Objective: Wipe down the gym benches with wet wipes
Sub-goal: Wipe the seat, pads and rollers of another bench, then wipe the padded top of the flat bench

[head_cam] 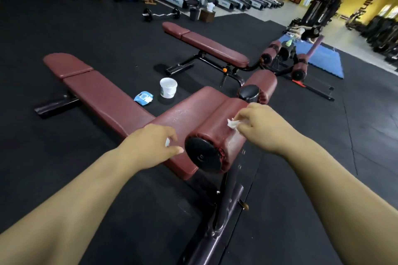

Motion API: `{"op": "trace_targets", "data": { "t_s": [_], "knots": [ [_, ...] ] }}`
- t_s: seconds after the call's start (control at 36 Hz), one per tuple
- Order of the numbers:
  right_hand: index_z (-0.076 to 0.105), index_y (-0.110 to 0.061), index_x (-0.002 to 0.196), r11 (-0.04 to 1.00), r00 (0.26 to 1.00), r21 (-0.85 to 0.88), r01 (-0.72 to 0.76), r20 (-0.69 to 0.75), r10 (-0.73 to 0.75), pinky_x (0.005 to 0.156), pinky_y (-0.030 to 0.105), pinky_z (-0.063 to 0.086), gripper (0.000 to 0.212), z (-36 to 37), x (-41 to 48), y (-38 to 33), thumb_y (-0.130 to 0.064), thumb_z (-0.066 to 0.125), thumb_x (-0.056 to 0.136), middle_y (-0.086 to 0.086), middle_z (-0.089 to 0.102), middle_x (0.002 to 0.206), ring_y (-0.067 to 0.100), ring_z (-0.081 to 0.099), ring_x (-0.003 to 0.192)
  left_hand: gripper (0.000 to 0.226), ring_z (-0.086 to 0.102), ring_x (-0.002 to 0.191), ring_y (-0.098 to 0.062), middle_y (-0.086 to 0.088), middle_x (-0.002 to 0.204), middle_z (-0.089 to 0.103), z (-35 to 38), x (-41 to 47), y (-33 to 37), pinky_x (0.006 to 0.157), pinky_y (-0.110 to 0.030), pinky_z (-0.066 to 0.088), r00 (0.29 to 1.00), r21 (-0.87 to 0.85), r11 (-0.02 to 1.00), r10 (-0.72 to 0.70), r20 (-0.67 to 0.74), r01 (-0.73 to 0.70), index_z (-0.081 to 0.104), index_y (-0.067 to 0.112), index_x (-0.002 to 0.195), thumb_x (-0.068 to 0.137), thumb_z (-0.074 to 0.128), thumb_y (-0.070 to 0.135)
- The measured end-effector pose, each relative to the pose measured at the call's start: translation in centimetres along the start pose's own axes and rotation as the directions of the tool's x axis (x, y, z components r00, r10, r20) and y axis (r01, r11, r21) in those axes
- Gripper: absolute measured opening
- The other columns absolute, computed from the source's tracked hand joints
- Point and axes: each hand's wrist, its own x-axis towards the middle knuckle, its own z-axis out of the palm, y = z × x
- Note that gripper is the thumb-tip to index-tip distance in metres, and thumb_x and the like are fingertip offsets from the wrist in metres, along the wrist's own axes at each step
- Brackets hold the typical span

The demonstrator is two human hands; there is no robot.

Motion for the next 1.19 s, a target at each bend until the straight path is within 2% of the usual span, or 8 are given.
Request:
{"op": "trace_targets", "data": {
  "t_s": [0.25,0.39,0.47,0.61,0.78,0.92,1.06,1.19],
  "knots": [
    [0.049,-0.019,0.076,0.92,0.956,0.277,0.278,-0.174,-0.237,0.064,0.022,0.025,0.021,0.8,0.3,-6.6,-0.031,0.062,0.088,-0.002,0.041,0.091,0.014,0.044,0.079,0.009,0.052,0.065,-0.016,0.0,0.085,0.061,0.9,-8.7,-1.2,0.057,-0.03,0.042,0.945,-0.38,0.884,-0.319,-0.068,0.271,0.046,0.025,0.095,0.085,0.045,0.024],
    [0.053,-0.012,0.092,0.815,0.884,0.353,0.46,-0.1,-0.456,0.076,0.024,0.036,0.006,4.2,-0.8,-11.7,-0.009,0.053,0.087,0.003,0.04,0.104,0.019,0.048,0.085,0.01,0.053,0.058,-0.015,0.002,0.085,0.059,2.5,-14.4,-3.2,0.049,-0.029,0.043,0.837,-0.473,0.785,-0.523,-0.159,0.4,0.05,0.027,0.089,0.085,0.043,0.021],
    [0.057,-0.018,0.101,0.792,0.843,0.355,0.496,0.023,-0.538,0.078,0.024,0.039,0.024,6.3,-1.3,-15.3,-0.004,0.045,0.086,-0.002,0.049,0.106,0.013,0.048,0.088,0.013,0.049,0.056,-0.014,0.002,0.087,0.05,3.5,-18.0,-5.4,0.046,-0.027,0.04,0.786,-0.505,0.76,-0.575,-0.229,0.409,0.053,0.017,0.075,0.082,0.043,0.018],
    [0.06,-0.018,0.118,0.733,0.718,0.324,0.598,0.191,-0.67,0.088,0.032,0.048,0.047,10.0,-2.5,-22.2,0.006,0.046,0.08,0.002,0.054,0.116,0.022,0.055,0.105,0.021,0.051,0.092,-0.003,0.018,0.106,0.042,4.5,-24.5,-9.3,0.058,-0.024,0.048,0.639,-0.523,0.682,-0.709,-0.3,0.512,0.057,0.041,0.097,0.088,0.053,0.023],
    [0.06,-0.016,0.116,0.617,0.537,0.386,0.685,0.304,-0.787,0.085,0.031,0.048,0.044,14.1,-4.7,-31.8,-0.039,0.072,0.08,0.002,0.06,0.108,0.02,0.057,0.101,0.024,0.059,0.087,0.005,0.021,0.092,0.064,3.9,-31.0,-12.8,0.068,-0.019,0.045,0.492,-0.667,0.566,-0.807,-0.327,0.484,0.06,0.039,0.096,0.078,0.07,0.027],
    [0.064,-0.026,0.111,0.482,0.362,0.548,0.684,0.319,-0.876,0.085,0.033,0.05,0.035,15.1,-7.0,-40.3,-0.043,0.07,0.081,-0.007,0.066,0.105,0.01,0.059,0.097,0.019,0.063,0.078,0.0,0.016,0.082,0.069,2.1,-35.1,-17.5,0.07,-0.024,0.048,0.435,-0.731,0.541,-0.824,-0.363,0.416,0.061,0.035,0.081,0.074,0.075,0.024],
    [0.065,-0.024,0.095,0.439,0.358,0.565,0.699,0.255,-0.898,0.077,0.035,0.051,0.016,15.6,-6.9,-49.2,-0.037,0.065,0.085,-0.009,0.065,0.091,0.012,0.057,0.085,0.016,0.062,0.073,-0.001,0.014,0.079,0.067,-1.3,-39.2,-23.6,0.062,-0.016,0.045,0.389,-0.728,0.568,-0.814,-0.431,0.383,0.067,0.032,0.078,0.079,0.071,0.016],
    [0.063,-0.025,0.082,0.435,0.353,0.643,0.631,0.262,-0.898,0.06,0.02,0.042,0.011,15.9,-6.2,-57.2,-0.033,0.071,0.08,-0.012,0.062,0.078,0.002,0.054,0.07,0.019,0.064,0.078,-0.004,0.015,0.084,0.067,-4.1,-43.4,-29.9,0.074,-0.027,0.054,0.362,-0.745,0.533,-0.839,-0.406,0.401,0.066,0.035,0.084,0.079,0.07,0.017]
  ]
}}
